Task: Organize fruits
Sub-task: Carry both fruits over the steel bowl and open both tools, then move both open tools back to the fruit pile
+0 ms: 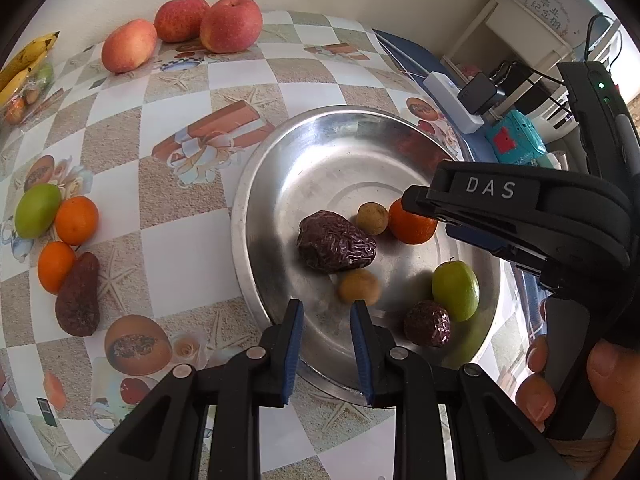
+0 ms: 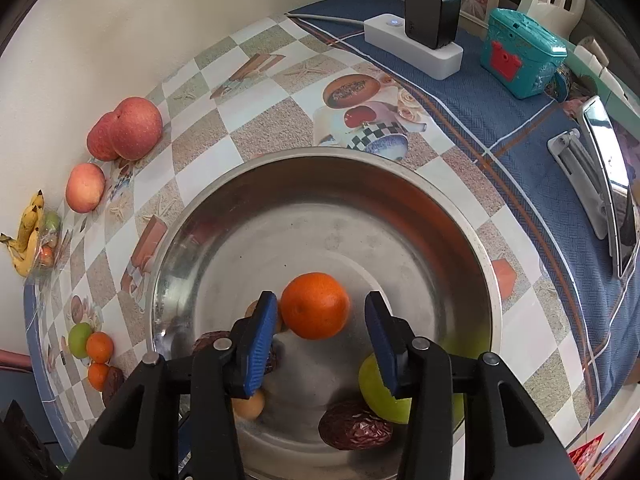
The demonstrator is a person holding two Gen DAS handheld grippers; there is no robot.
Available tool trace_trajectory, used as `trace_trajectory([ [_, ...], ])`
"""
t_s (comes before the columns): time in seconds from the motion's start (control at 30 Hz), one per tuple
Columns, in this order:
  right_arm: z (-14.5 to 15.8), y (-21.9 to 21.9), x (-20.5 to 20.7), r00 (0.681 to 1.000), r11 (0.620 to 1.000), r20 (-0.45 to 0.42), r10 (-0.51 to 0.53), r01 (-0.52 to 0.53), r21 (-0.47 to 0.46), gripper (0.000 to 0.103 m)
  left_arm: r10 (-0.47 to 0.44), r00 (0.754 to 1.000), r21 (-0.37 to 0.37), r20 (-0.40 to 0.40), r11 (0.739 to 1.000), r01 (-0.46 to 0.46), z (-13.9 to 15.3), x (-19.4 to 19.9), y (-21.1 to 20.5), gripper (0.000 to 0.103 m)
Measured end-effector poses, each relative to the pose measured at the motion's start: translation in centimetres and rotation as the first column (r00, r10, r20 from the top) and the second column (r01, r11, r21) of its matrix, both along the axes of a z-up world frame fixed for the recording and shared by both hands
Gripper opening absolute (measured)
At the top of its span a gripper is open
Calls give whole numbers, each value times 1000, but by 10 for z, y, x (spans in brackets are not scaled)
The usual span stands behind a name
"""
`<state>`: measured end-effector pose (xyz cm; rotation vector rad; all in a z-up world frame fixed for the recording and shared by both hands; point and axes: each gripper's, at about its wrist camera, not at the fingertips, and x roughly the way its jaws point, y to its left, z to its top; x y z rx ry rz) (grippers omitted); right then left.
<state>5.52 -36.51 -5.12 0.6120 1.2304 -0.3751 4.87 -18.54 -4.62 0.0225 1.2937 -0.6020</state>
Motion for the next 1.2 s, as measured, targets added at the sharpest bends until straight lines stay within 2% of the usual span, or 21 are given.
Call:
trace_trajectory([
  [0.13, 2, 3, 1, 1000, 1000, 1, 13, -13, -2, 47, 28, 999, -28, -20, 999, -28, 1, 4, 8, 27],
  [0.3, 9, 11, 4, 999, 999, 9, 44, -44, -25, 47, 121, 992, -71, -39, 990, -124, 12, 18, 35, 27],
  [0.43, 19, 27, 7, 995, 993, 17, 100, -99, -60, 47, 235, 972, -16, -17, 972, -235, 16, 34, 70, 27],
  [0.6, 28, 58, 11, 982, 977, 18, 188, -185, -108, 47, 353, 935, 89, 45, 930, -356, 16, 45, 117, 27],
  [0.8, 31, 95, 19, 962, 956, 17, 274, -271, -112, 47, 457, 886, 127, 78, 877, -464, 21, 53, 172, 27],
  [0.97, 36, 128, 23, 941, 933, 14, 339, -334, -134, 47, 553, 832, 106, 46, 825, -554, 20, 54, 213, 27],
  [1.1, 40, 152, 25, 919, 908, 10, 395, -389, -159, 47, 604, 795, 128, 54, 785, -606, 20, 52, 237, 28],
  [1.17, 41, 163, 26, 909, 897, 11, 417, -410, -166, 47, 623, 781, 126, 47, 772, -623, 20, 50, 246, 33],
  [1.2, 42, 168, 27, 905, 894, 14, 425, -417, -165, 47, 629, 776, 126, 45, 767, -629, 19, 50, 249, 41],
])
